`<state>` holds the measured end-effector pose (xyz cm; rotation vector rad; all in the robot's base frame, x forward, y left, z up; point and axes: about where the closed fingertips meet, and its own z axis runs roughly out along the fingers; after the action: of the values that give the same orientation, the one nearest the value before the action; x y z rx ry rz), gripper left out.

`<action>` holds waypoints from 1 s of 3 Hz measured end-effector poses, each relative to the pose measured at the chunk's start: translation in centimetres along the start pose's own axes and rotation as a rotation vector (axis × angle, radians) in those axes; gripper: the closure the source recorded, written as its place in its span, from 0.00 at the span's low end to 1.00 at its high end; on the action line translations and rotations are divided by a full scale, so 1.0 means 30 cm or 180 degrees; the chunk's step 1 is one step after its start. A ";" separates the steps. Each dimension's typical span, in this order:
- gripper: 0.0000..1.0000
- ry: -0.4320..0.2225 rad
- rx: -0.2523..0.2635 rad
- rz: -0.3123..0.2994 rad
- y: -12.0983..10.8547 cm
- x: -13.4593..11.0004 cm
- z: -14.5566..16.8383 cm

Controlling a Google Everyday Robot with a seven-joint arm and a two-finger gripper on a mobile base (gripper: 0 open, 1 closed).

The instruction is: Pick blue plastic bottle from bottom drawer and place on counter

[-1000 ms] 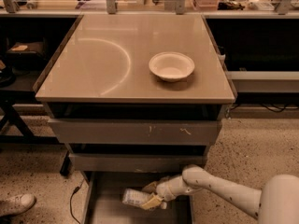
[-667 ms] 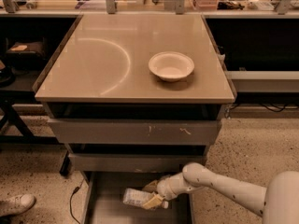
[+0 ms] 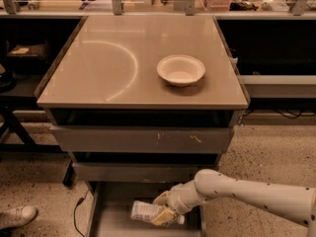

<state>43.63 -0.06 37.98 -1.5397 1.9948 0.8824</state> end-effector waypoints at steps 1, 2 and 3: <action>1.00 0.0166 0.0115 -0.0153 0.115 -0.126 -0.112; 1.00 0.0164 0.0112 -0.0150 0.116 -0.125 -0.110; 1.00 0.0207 0.0074 -0.0180 0.172 -0.159 -0.185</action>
Offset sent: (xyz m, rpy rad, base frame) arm -0.0187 0.0073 0.0433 -0.0383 -0.0326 0.0060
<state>40.03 -0.09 46.18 -1.6225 1.9890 0.7936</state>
